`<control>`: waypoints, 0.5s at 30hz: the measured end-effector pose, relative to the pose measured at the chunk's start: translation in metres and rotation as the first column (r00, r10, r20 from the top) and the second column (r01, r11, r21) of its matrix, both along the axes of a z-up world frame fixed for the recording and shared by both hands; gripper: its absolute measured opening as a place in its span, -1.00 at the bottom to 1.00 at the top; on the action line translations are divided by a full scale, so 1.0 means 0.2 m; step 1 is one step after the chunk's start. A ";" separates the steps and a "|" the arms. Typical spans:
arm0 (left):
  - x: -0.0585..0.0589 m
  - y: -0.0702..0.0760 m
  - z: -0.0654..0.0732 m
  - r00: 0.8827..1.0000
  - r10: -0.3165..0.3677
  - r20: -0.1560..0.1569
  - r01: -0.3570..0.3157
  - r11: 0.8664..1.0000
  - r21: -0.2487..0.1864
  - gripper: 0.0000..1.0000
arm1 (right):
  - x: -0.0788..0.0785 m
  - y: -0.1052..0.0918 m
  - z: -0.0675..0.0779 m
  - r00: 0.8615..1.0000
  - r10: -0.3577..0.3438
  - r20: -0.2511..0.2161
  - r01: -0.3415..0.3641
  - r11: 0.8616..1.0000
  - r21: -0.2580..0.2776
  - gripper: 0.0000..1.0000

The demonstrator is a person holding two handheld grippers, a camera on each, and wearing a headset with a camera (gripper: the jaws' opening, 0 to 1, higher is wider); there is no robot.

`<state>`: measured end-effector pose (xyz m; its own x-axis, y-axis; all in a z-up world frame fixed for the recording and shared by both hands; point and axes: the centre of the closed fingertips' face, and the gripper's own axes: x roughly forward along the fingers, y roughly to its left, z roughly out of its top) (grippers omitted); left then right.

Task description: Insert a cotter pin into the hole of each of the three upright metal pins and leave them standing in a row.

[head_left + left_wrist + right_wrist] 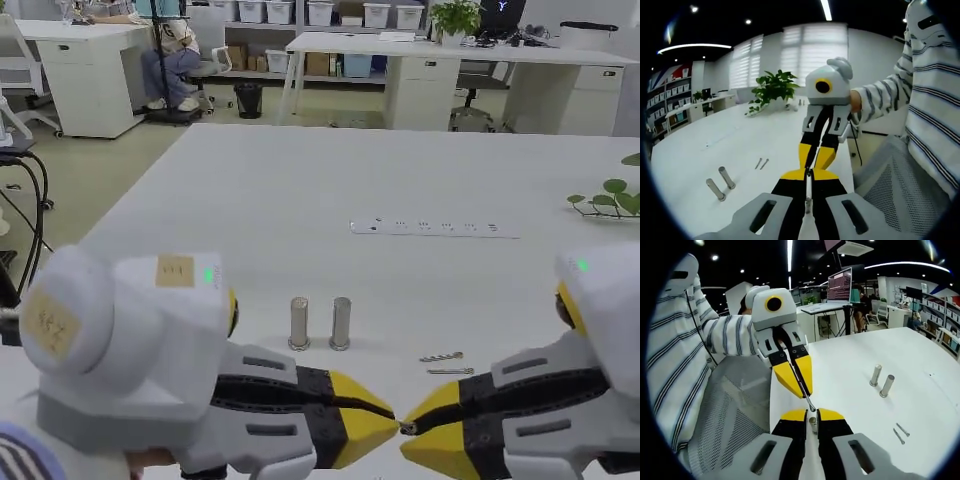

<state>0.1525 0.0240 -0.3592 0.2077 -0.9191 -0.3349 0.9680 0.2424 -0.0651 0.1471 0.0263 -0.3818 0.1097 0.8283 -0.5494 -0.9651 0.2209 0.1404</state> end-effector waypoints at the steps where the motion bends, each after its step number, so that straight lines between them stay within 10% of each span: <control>1: 0.00 0.00 0.00 1.000 -0.003 0.001 0.003 1.000 0.003 -1.00 | 0.00 0.00 0.00 1.000 0.000 -0.005 0.001 1.000 0.004 -0.96; 15: -0.03 0.00 -0.03 1.000 -0.008 -0.017 0.008 1.000 0.016 -1.00 | -0.02 0.00 0.01 1.000 0.016 0.000 -0.016 1.000 0.016 -1.00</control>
